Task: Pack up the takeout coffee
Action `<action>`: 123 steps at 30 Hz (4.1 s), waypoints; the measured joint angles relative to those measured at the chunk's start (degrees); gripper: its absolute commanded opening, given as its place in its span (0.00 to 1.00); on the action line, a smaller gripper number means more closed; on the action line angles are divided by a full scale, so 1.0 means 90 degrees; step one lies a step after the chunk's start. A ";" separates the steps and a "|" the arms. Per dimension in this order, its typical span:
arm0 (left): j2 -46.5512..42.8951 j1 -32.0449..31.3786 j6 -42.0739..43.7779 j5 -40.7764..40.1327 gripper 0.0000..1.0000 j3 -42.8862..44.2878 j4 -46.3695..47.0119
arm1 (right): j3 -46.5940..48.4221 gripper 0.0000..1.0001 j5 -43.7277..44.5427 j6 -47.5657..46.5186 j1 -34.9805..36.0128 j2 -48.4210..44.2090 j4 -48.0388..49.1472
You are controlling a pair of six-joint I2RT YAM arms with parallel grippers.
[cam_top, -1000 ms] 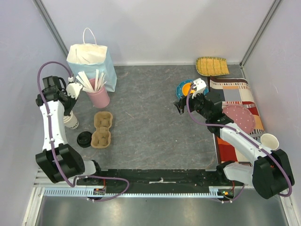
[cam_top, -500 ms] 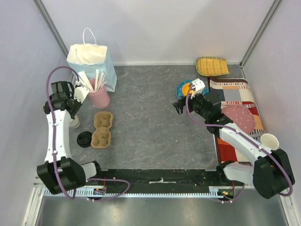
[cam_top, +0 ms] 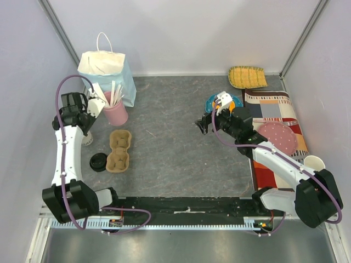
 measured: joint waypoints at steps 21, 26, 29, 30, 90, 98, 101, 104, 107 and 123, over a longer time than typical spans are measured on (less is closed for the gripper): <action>-0.0391 -0.0182 -0.0007 0.0855 0.02 0.0894 -0.0614 | 0.1064 0.98 0.0172 0.0415 0.1236 0.1253 0.0476; -0.0323 -0.0240 -0.0007 0.1132 0.02 0.1224 -0.1154 | 0.2103 0.98 -0.0554 0.0160 0.2441 0.2535 0.1282; -0.0204 -0.0459 -0.0010 0.1175 0.02 0.1843 -0.1460 | 0.2698 0.98 -0.0906 0.0134 0.2676 0.3186 0.1717; -0.0189 -0.0622 -0.0012 0.1166 0.02 0.2050 -0.1518 | 0.2846 0.98 -0.0988 0.0141 0.2679 0.3351 0.1826; 0.1188 -0.4775 -0.0784 0.0270 0.02 0.0758 0.0000 | 0.2484 0.72 -0.0986 0.6958 0.1506 0.5501 0.4160; 0.1190 -0.4775 -0.0787 0.0267 0.02 0.0758 -0.0002 | 0.2625 0.71 -0.0988 0.7096 0.1596 0.5814 0.4141; 0.1192 -0.4767 -0.0787 0.0243 0.02 0.0758 -0.0027 | 0.2725 0.70 -0.0996 0.7128 0.1617 0.5901 0.4126; 0.1192 -0.4767 -0.0787 0.0165 0.02 0.0758 -0.0017 | 0.2798 0.69 -0.0991 0.7130 0.1632 0.5931 0.4078; 0.1192 -0.4767 -0.0818 0.0160 0.02 0.0758 -0.0015 | 0.2803 0.68 -0.0971 0.7152 0.1639 0.5931 0.4034; 0.0714 -0.4775 -0.0954 0.0146 0.02 0.0755 0.0546 | 0.2907 0.68 -0.0597 0.6710 0.1700 0.5928 0.3021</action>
